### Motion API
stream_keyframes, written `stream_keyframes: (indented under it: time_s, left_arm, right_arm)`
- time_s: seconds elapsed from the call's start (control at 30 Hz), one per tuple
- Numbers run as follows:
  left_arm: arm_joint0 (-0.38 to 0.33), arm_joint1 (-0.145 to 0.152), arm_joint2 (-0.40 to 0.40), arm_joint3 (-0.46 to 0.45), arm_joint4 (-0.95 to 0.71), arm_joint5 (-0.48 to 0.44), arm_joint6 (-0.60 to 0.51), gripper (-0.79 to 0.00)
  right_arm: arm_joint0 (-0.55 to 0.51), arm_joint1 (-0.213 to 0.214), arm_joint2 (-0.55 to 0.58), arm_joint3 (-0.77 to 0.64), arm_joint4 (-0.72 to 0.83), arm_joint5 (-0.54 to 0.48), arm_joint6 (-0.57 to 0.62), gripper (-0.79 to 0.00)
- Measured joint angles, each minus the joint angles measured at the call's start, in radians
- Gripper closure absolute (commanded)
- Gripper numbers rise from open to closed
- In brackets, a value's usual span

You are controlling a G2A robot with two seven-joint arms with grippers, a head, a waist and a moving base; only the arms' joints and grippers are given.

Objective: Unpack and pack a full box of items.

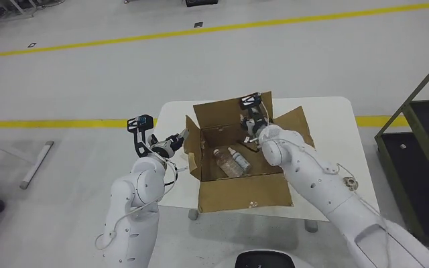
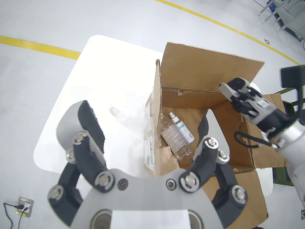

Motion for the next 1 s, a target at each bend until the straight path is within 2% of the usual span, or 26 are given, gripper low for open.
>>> stream_keyframes:
  time_s: [0.1, 0.2, 0.3, 0.4, 0.6, 0.67, 0.9, 1.0]
  left_arm:
    - [0.000, 0.000, 0.000, 0.000, 0.000, 0.000, 0.000, -0.785]
    - [0.000, 0.000, 0.000, 0.000, 0.000, 0.000, 0.000, -0.785]
    - [0.000, 0.000, 0.000, 0.000, 0.000, 0.000, 0.000, -0.785]
    - [0.000, 0.000, 0.000, 0.000, 0.000, 0.000, 0.000, -0.785]
    - [0.000, 0.000, 0.000, 0.000, 0.000, 0.000, 0.000, -0.785]
    - [0.000, 0.000, 0.000, 0.000, 0.000, 0.000, 0.000, -0.785]
    - [0.000, 0.000, 0.000, 0.000, 0.000, 0.000, 0.000, -0.785]
    - [0.000, 0.000, 0.000, 0.000, 0.000, 0.000, 0.000, -0.785]
  right_arm:
    - [-0.225, 0.058, 0.163, -0.359, -0.152, 0.022, 0.149, 0.000]
    - [-0.387, 0.083, 0.299, -0.644, -0.224, 0.014, 0.221, 0.000]
    - [-0.492, 0.096, 0.416, -0.810, -0.250, 0.017, 0.244, 0.000]
    - [-0.570, 0.107, 0.528, -0.890, -0.287, 0.008, 0.272, 0.000]
    - [-0.647, 0.132, 0.728, -0.902, -0.356, -0.144, 0.427, 0.000]
    - [-0.654, 0.140, 0.756, -0.882, -0.412, -0.206, 0.490, 0.000]
    - [-0.688, 0.155, 0.719, -0.706, -0.475, -0.439, 0.649, 0.000]
    - [-0.678, 0.154, 0.692, -0.636, -0.466, -0.453, 0.652, 0.000]
